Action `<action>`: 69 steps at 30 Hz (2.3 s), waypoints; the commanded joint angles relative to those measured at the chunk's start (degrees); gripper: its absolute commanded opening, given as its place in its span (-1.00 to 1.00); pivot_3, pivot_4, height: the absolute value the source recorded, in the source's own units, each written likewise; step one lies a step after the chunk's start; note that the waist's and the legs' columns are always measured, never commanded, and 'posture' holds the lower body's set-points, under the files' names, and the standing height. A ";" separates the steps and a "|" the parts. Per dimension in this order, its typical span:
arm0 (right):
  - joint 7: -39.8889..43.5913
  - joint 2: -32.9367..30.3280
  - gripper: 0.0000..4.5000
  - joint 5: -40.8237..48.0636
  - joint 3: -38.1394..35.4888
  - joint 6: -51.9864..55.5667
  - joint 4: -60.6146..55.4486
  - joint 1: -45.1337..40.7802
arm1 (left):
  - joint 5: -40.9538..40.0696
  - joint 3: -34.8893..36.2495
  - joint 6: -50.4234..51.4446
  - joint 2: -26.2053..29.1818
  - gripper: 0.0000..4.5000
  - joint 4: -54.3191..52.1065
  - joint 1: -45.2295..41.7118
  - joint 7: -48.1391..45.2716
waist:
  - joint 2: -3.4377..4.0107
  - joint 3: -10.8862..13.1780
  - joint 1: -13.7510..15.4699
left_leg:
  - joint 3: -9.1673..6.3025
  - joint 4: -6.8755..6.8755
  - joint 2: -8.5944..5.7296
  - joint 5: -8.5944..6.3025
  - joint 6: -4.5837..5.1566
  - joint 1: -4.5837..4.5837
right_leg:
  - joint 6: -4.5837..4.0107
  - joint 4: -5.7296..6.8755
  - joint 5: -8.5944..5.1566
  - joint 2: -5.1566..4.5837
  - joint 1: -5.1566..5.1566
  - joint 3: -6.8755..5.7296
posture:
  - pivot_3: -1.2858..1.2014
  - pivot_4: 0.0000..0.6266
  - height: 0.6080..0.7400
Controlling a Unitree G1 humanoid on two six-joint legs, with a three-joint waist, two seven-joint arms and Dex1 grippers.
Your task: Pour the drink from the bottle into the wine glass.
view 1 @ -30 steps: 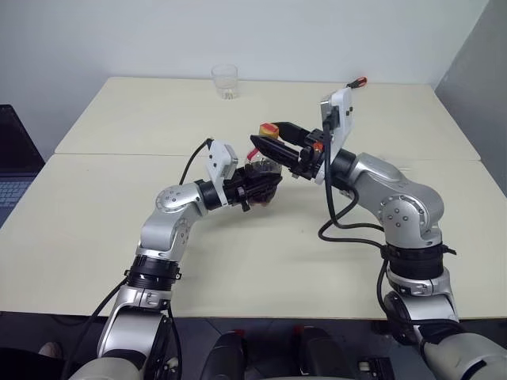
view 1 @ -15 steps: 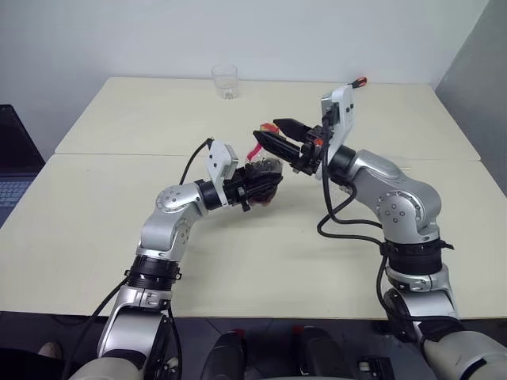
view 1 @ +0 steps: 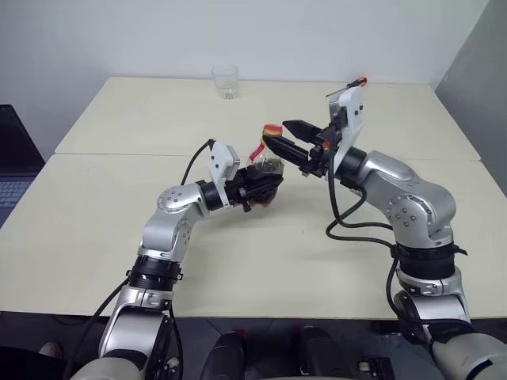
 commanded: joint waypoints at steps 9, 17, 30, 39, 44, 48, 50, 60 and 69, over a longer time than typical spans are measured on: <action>-0.91 -4.71 0.55 1.36 -4.96 2.16 -2.62 2.38 | -1.00 1.08 -1.82 -0.37 -0.13 -1.38 -1.36 -0.69 | 0.00 0.00 0.03 | 0.00 0.01 -0.01 0.00 0.00 -0.02 | 0.00 -0.01 0.00 0.00 0.00 0.00 | 0.03 -0.52 1.00; -0.02 -6.45 0.55 3.16 -6.39 3.81 -3.84 3.74 | -0.91 1.27 -1.63 -0.27 -0.13 -1.47 -1.32 -0.93 | 0.00 0.00 0.01 | 0.00 0.01 0.01 0.00 0.01 -0.02 | 0.00 0.00 0.00 0.02 0.00 -0.01 | 0.03 -0.52 1.00; 0.50 -3.02 0.55 12.46 -8.40 6.47 -4.26 2.37 | -0.87 1.49 -2.07 -0.11 -0.13 -0.92 -2.03 -1.19 | 0.00 0.00 0.00 | 0.00 0.01 0.00 0.00 0.01 -0.02 | 0.00 0.00 0.00 0.02 0.01 0.00 | 0.03 -0.52 1.00; 0.66 1.57 0.55 10.67 -5.43 3.40 -0.31 -1.95 | -1.10 1.22 -2.21 -0.34 -0.13 -1.06 -2.35 -1.55 | 0.00 0.00 -0.01 | -0.01 0.02 0.00 0.00 0.01 -0.02 | 0.00 0.01 0.00 0.02 0.01 -0.01 | 0.03 -0.52 1.00; 1.46 2.38 0.55 9.90 -4.29 2.00 1.19 -3.07 | -1.14 1.15 -2.10 -0.27 -0.13 -1.51 -2.04 -1.67 | 0.00 0.00 -0.01 | -0.01 0.03 0.00 0.00 0.01 -0.02 | 0.00 0.01 0.00 0.02 0.00 -0.01 | 0.03 -0.52 1.00; 1.63 3.17 0.55 9.28 -3.69 1.45 1.84 -3.67 | -1.14 1.21 -2.07 -0.19 -0.13 -1.64 -1.90 -1.59 | 0.00 0.00 -0.01 | -0.01 0.03 0.00 0.00 0.01 -0.01 | 0.00 0.02 0.00 0.02 0.00 -0.01 | 0.03 -0.52 1.00; 1.48 3.42 0.55 9.17 -3.58 1.42 2.20 -3.92 | -1.08 1.19 -2.10 -0.21 -0.13 -1.62 -1.95 -1.52 | 0.00 0.00 -0.01 | 0.00 0.03 0.00 0.00 0.01 -0.01 | 0.00 0.02 0.00 0.02 0.00 0.00 | 0.03 -0.52 1.00; 1.46 3.68 0.13 8.37 -3.31 0.92 3.43 -4.69 | -0.95 1.14 -2.64 -0.61 -0.13 -1.25 -2.31 -1.29 | 0.00 0.00 -0.01 | -0.01 0.04 0.00 0.00 0.01 -0.01 | 0.00 0.02 0.00 0.01 0.00 -0.01 | 0.03 -0.52 1.00; 1.23 3.92 -0.45 7.82 -3.83 0.46 3.59 -4.98 | -0.97 1.06 -2.80 -0.78 -0.13 -1.28 -2.16 -1.37 | 0.00 0.00 -0.01 | -0.01 0.04 0.00 0.00 0.01 -0.01 | 0.00 0.02 0.00 0.01 0.00 -0.01 | 0.03 -0.52 1.00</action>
